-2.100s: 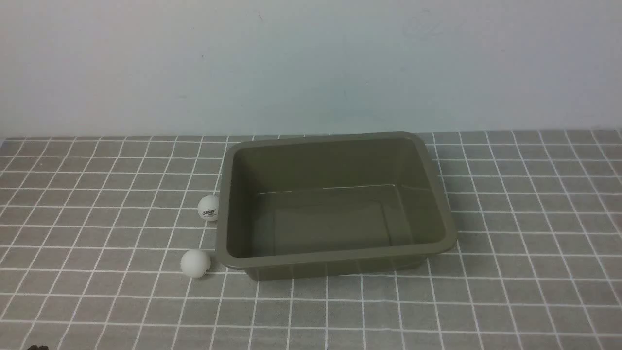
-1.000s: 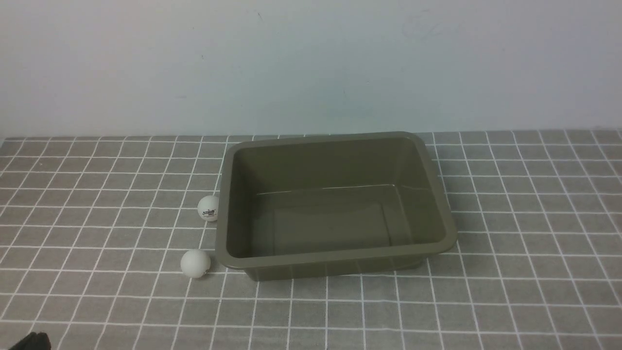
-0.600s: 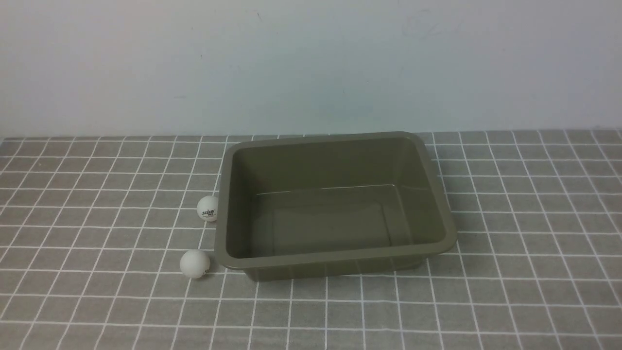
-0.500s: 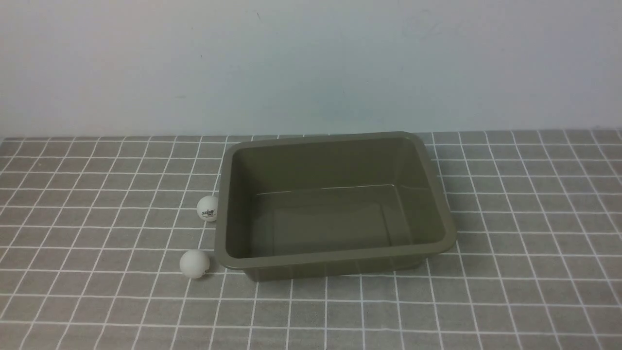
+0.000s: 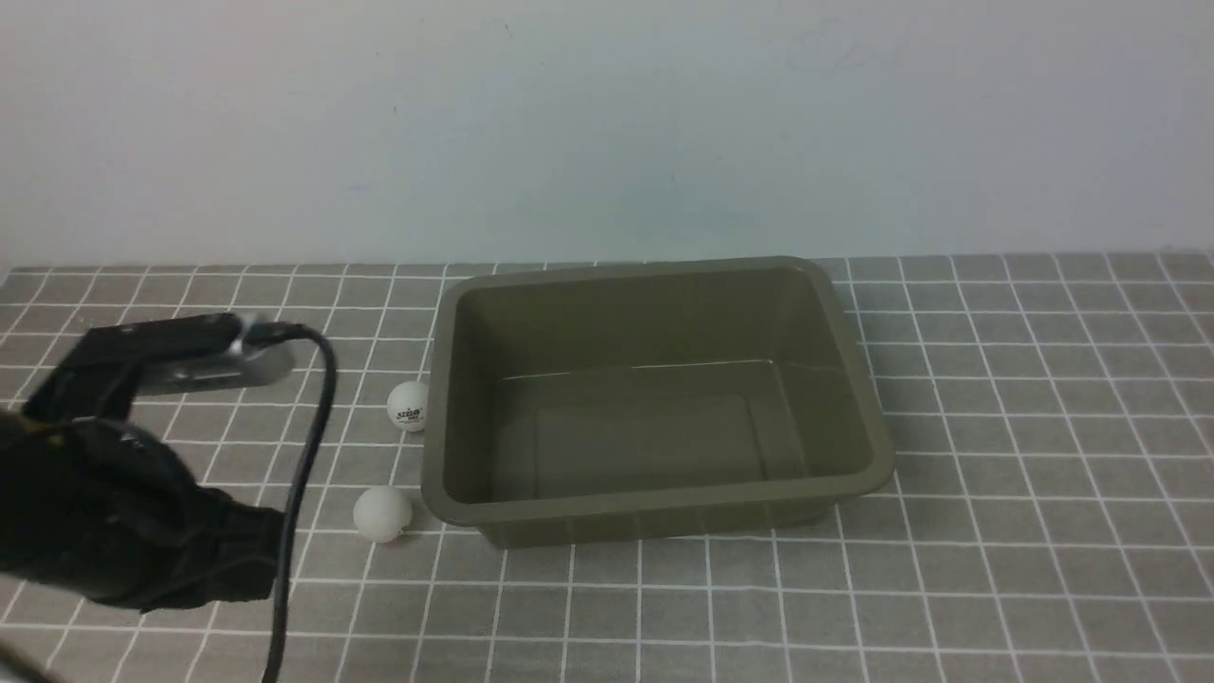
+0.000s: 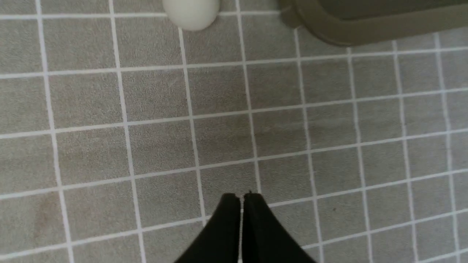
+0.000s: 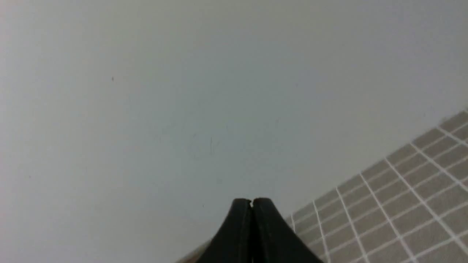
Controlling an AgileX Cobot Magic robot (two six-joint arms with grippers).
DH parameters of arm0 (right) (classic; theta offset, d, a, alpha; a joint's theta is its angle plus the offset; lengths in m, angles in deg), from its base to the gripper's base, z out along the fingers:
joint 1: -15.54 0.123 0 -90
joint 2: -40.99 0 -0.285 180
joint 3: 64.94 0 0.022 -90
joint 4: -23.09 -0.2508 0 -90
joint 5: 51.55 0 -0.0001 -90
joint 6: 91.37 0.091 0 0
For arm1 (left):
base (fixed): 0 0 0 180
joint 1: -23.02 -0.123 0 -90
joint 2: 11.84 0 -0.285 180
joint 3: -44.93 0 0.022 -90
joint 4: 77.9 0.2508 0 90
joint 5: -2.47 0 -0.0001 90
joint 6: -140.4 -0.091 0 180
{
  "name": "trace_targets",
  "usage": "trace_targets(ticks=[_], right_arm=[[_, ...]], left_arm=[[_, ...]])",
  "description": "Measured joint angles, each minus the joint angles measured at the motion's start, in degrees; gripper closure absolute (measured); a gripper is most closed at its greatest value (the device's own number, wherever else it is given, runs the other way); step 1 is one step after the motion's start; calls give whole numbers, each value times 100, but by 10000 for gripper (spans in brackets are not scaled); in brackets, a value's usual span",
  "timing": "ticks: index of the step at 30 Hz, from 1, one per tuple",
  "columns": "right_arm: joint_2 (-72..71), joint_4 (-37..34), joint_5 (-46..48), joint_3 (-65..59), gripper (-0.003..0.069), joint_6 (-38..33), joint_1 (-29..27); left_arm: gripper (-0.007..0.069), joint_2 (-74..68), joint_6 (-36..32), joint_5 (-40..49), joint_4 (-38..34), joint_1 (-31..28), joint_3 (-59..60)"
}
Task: Put the table tennis balls into the box on the grey coffee tablecloth.
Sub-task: 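Reach for and grasp a ping pong ball on the table beside the basket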
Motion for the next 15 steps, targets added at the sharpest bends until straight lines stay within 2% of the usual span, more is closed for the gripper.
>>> trace_targets(ticks=[5, 10, 14, 15], right_arm=[[1158, 620, 2451, 1755, 673, -332, 90], [2913, 1259, 4107, 3423, 673, -823, 95], [3714, 1258, 4440, 4028, 673, -1233, 101], [4016, 1119, 4485, 4220, 673, -1422, 101]], left_arm=[[629, -1177, -122, -267, 35, 87, -603], [624, -1834, -413, -355, 42, 249, -1055], [569, -2244, -776, -591, 42, 342, -1216], [515, -2416, -905, -734, 37, 353, -1271]])
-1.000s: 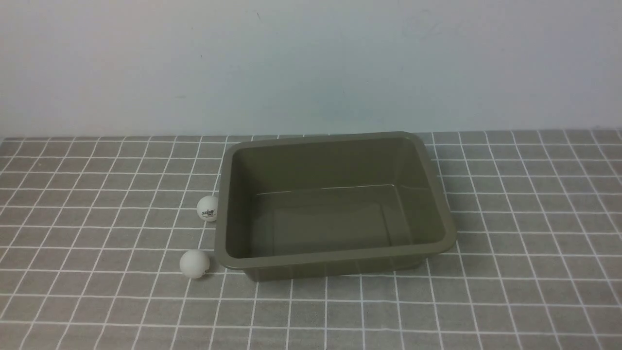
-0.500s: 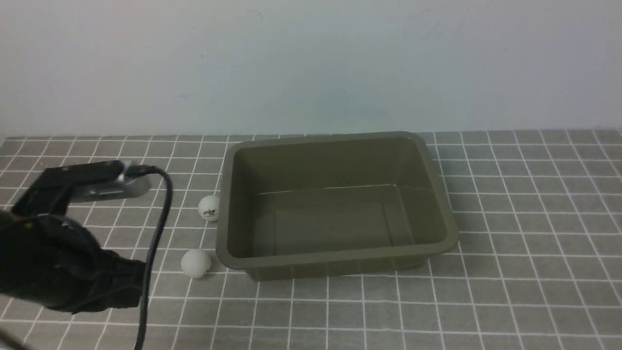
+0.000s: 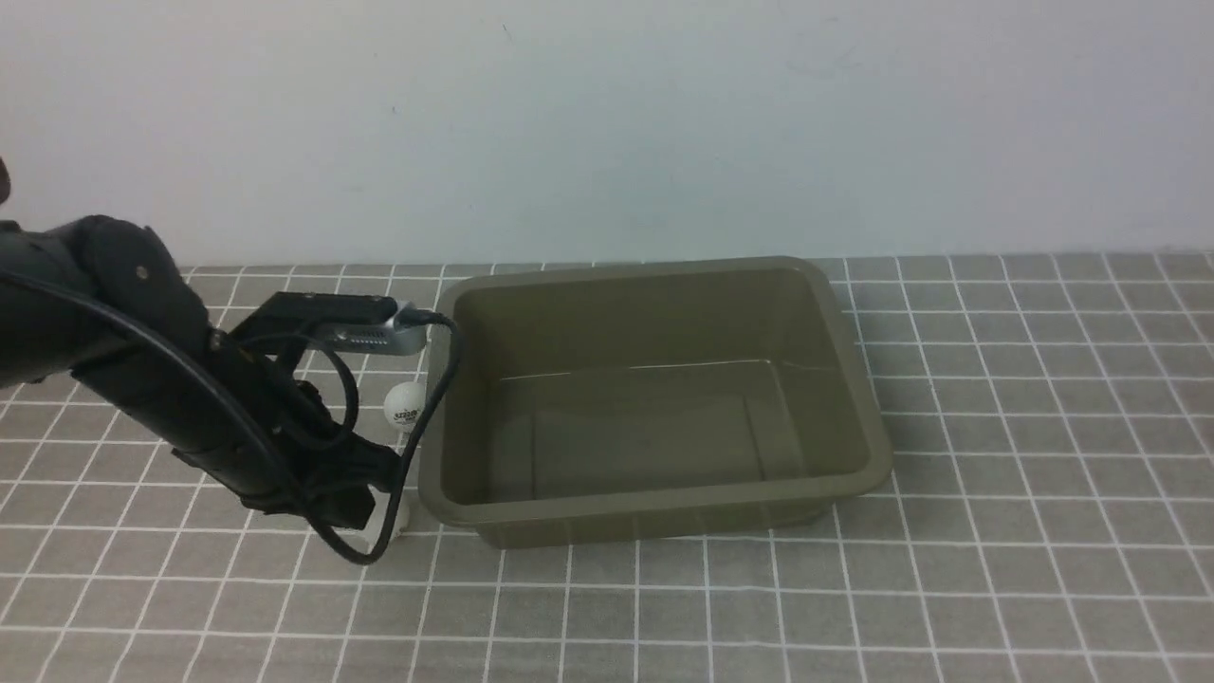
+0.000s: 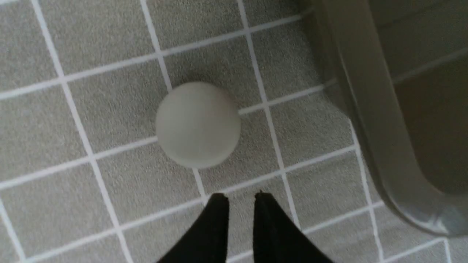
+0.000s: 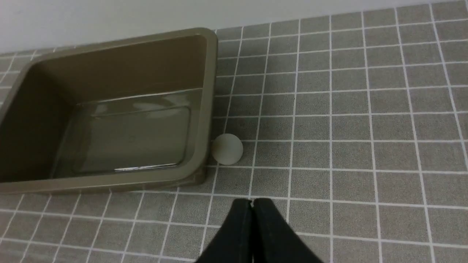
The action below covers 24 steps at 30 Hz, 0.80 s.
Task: Put the table tennis balls into the box on the grey coffee tablecloth.
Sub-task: 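Reach for and grasp a ping pong ball on the table beside the basket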
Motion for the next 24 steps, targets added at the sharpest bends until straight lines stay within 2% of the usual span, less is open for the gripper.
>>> trace_targets(ticks=[4, 5, 6, 8, 11, 14, 15, 17, 19, 24], right_arm=[[366, -445, 115, 59, 673, -454, 0], [366, -467, 127, 59, 673, -474, 0], [457, -620, 186, 59, 673, -631, 0], [489, -698, 188, 59, 673, -721, 0], [490, -749, 183, 59, 673, -754, 0], [490, -756, 176, 59, 673, -764, 0], [490, -756, 170, 59, 673, -772, 0], [490, -756, 139, 59, 673, -772, 0], [503, -756, 133, 59, 673, -772, 0], [1056, -429, 122, 335, 673, -479, 0]], left_arm=[[341, -233, -57, -449, 5, 0, -10], [341, -241, -56, -449, 5, 0, -10], [266, -298, -85, -640, 0, 8, -16], [194, -361, -139, -821, -23, 41, -16], [124, -557, -184, -919, -43, 75, -21], [139, -722, -133, -919, -43, 101, -21], [176, -750, -70, -919, -43, 107, -21], [306, -740, 76, -908, 5, 107, -28], [304, -703, 130, -852, 75, 107, -69], [293, 29, 881, -39, 1042, 107, -664]])
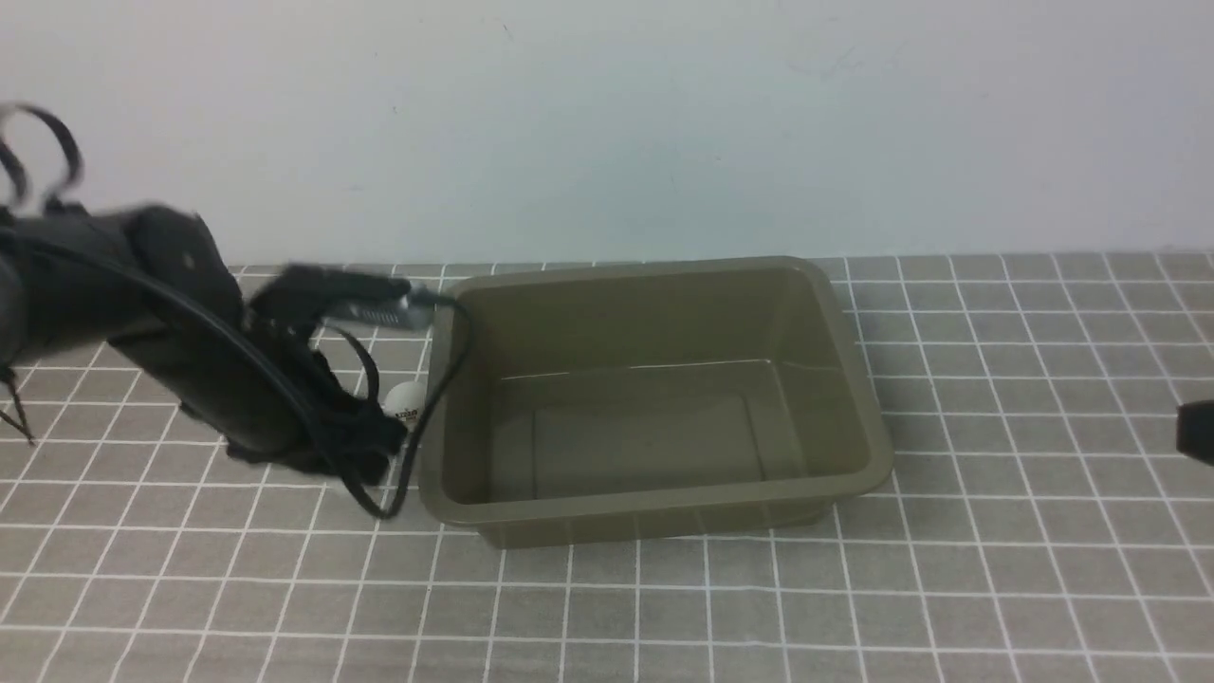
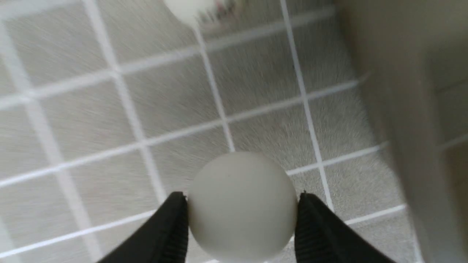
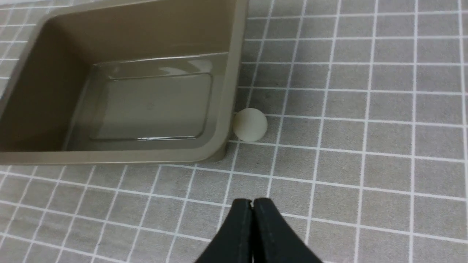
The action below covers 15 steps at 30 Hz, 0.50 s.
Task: Put the table tennis balls into the box on the grey coffee tablecloth.
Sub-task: 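Reach for and grasp a ping pong ball on the table beside the basket, then drop the ball into the bin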
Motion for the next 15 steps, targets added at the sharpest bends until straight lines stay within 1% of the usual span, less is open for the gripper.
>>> trace_targets(ticks=[1, 3, 7, 9, 11, 12, 13, 14, 15], right_arm=[[41, 15, 1, 21, 673, 0, 0], [703, 147, 17, 362, 673, 26, 0], [1683, 153, 17, 866, 664, -104, 23], [2185, 168, 17, 1055, 652, -135, 103], [2812, 177, 17, 1364, 608, -158, 274], [2907, 177, 17, 1411, 599, -163, 304], [3092, 177, 17, 1506, 576, -163, 356], [3355, 166, 17, 1647, 538, -163, 412], [3440, 166, 17, 1693, 522, -152, 420]], left_arm=[[293, 37, 68, 24, 27, 0, -61], [293, 502, 317, 248, 160, 63, -437], [293, 679, 171, 291, -112, 412, -847], [293, 566, 64, 168, -379, 794, -971], [293, 300, -2, -100, -460, 1190, -991], [293, 210, -2, -153, -462, 1278, -991], [293, 50, 31, -215, -478, 1398, -991], [293, -115, 95, -255, -482, 1483, -991], [292, -181, 135, -266, -482, 1510, -991]])
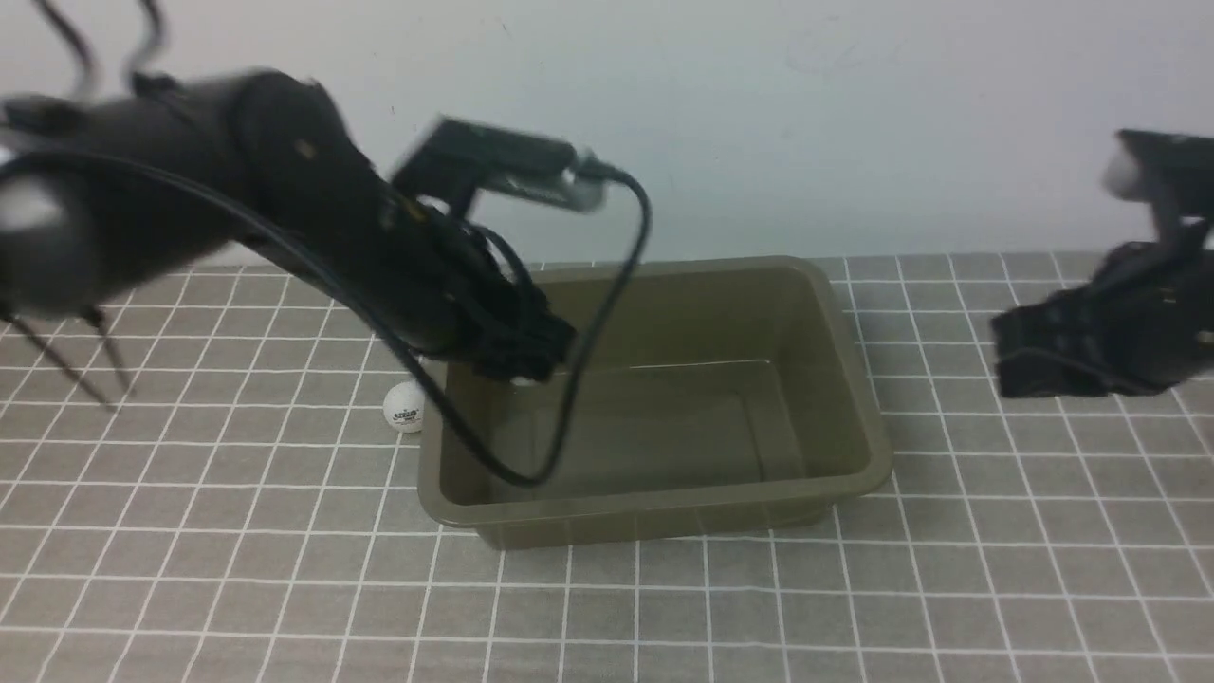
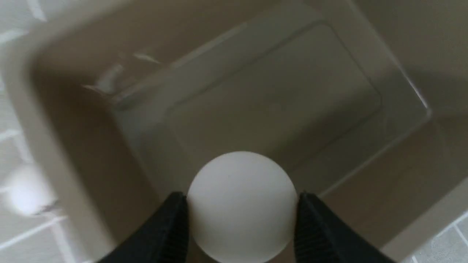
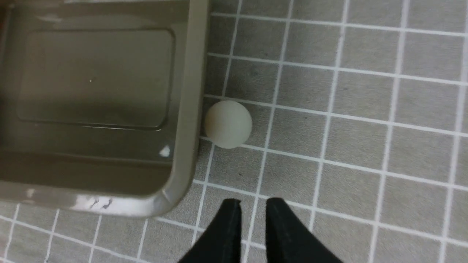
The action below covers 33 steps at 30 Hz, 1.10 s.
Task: Put the table tennis balls into the box on the grey coffee tablecloth.
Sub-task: 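Drop the ball into the bin, then reach for and grasp a ping pong ball on the table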
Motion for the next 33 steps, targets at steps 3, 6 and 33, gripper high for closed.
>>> trace_targets(ticks=[3, 6, 33], right_arm=[[798, -8, -5, 392, 363, 30, 14], [1374, 26, 0, 638, 244, 30, 15], [3062, -56, -689, 1095, 166, -101, 548]], left_arm=[[197, -458, 316, 116, 25, 84, -68], [92, -573, 409, 375, 170, 62, -289], [193, -974, 1185, 1453, 1296, -2208, -1303]])
